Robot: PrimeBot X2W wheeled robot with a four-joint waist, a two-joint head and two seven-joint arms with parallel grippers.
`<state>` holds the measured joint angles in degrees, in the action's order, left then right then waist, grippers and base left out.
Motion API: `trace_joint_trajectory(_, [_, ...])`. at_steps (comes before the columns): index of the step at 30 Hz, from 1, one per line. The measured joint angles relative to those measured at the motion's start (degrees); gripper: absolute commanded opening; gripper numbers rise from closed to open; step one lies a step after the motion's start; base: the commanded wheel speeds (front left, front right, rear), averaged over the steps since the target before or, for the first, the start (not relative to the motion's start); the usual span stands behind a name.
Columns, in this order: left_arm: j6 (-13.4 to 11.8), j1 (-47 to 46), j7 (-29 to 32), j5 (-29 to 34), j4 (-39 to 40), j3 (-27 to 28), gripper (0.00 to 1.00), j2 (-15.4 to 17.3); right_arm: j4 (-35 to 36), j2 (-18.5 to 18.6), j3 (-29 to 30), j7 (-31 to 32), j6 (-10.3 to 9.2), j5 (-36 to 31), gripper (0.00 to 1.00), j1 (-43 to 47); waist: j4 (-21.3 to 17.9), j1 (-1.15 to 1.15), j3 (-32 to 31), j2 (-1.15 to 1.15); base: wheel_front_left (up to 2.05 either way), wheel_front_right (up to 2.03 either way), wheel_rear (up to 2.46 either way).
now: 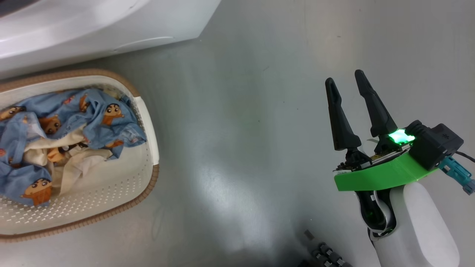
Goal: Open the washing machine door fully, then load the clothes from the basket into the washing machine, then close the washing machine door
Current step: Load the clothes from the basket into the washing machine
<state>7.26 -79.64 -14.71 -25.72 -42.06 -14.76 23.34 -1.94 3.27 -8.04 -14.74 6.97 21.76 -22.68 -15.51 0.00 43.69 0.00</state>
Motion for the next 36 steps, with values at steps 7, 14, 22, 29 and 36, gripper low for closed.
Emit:
trace_joint_trajectory(7, [-1.0,-0.9,-0.1,6.2,10.4,9.8,0.0,-2.0,0.4,-0.1,0.0,0.0,0.0,0.2,1.0,-0.1,-0.8,0.0,0.9,0.0,0.0,0.0,0.0])
trace_joint_trajectory(14, [-0.5,1.0,-0.1,8.2,-1.3,9.6,1.0,-4.0,0.3,-0.1,-0.1,0.0,0.0,0.2,1.0,-0.6,0.0,0.0,-0.1,0.0,0.0,0.0,0.0])
trace_joint_trajectory(22, [-0.1,1.4,-0.1,9.0,-4.7,8.8,1.0,-5.4,-0.2,-0.1,-0.3,0.0,0.0,0.2,1.0,-0.9,1.2,0.0,-1.1,0.0,0.0,0.0,0.0])
trace_joint_trajectory(29, [0.0,7.6,-0.1,8.7,-3.2,9.3,1.0,-6.9,-0.9,-0.1,-0.6,0.0,0.0,0.2,1.0,-0.9,2.3,0.0,-3.9,0.0,0.0,0.0,0.0])
trace_joint_trajectory(36, [0.0,16.3,-0.1,8.3,2.0,9.4,1.0,-7.6,-1.8,-0.1,-0.5,0.0,0.0,0.4,1.0,-0.9,3.5,0.0,-7.3,0.0,0.0,0.0,0.0])
